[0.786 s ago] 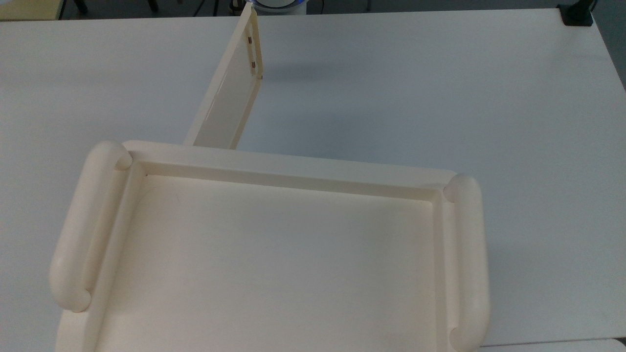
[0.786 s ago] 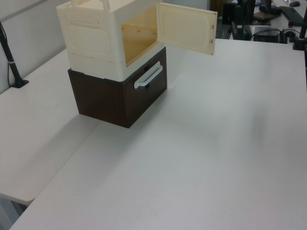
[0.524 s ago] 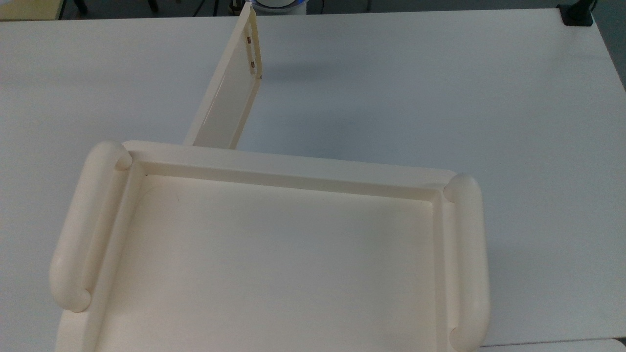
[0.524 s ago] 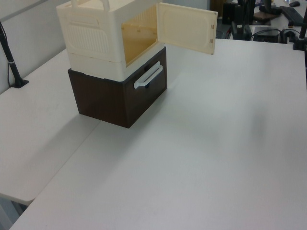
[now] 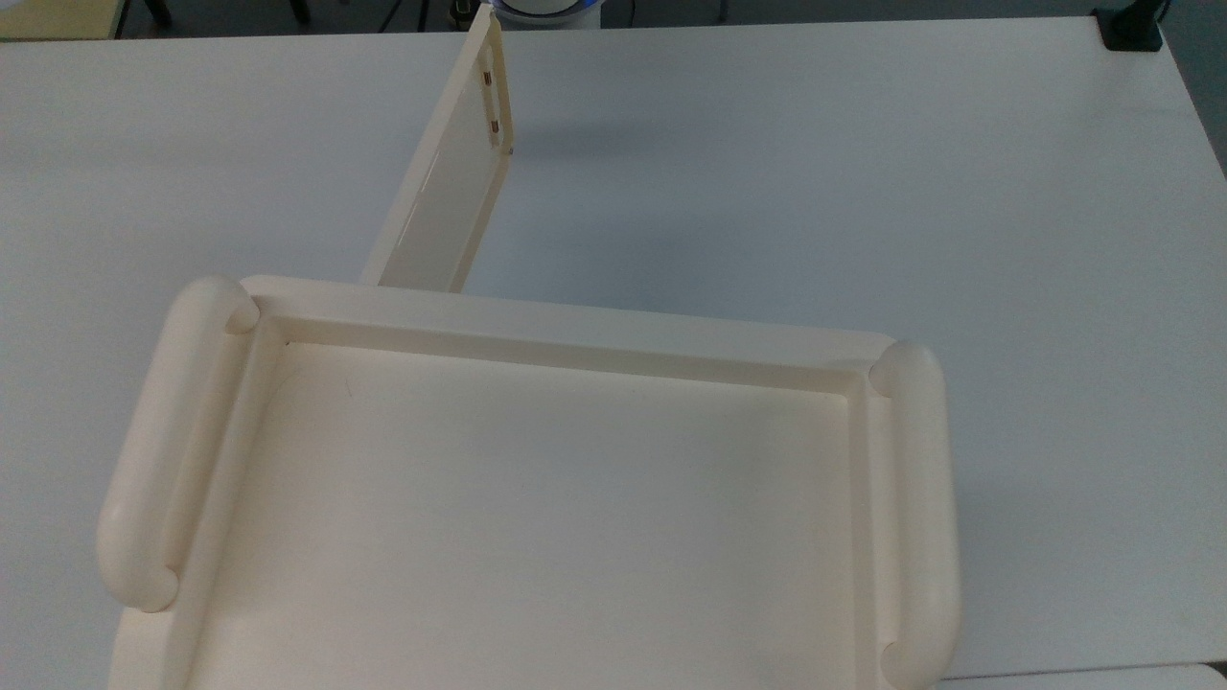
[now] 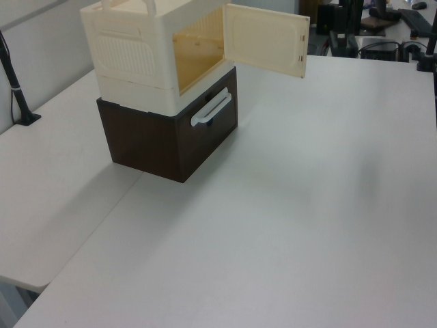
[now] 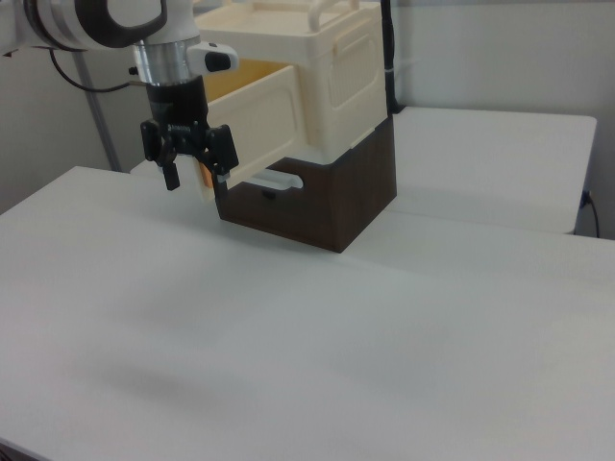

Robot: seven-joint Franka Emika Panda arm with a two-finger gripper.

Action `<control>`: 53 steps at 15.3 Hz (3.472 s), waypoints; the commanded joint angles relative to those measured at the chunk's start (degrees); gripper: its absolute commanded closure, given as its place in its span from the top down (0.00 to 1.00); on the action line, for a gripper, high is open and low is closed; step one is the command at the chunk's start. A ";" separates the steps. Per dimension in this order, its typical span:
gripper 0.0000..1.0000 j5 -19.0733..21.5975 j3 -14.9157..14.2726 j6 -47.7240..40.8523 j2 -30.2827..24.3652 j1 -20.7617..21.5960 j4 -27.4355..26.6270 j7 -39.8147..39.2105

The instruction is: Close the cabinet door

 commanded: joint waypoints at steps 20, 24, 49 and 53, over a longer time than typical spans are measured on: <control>0.09 4.59 -6.28 6.61 6.46 5.15 7.16 -29.89; 0.09 3.98 -6.64 16.21 8.66 6.64 7.60 -38.07; 0.09 6.70 -14.99 54.10 19.65 27.22 9.45 -1.27; 0.09 6.44 -14.99 63.31 22.63 27.13 9.71 4.00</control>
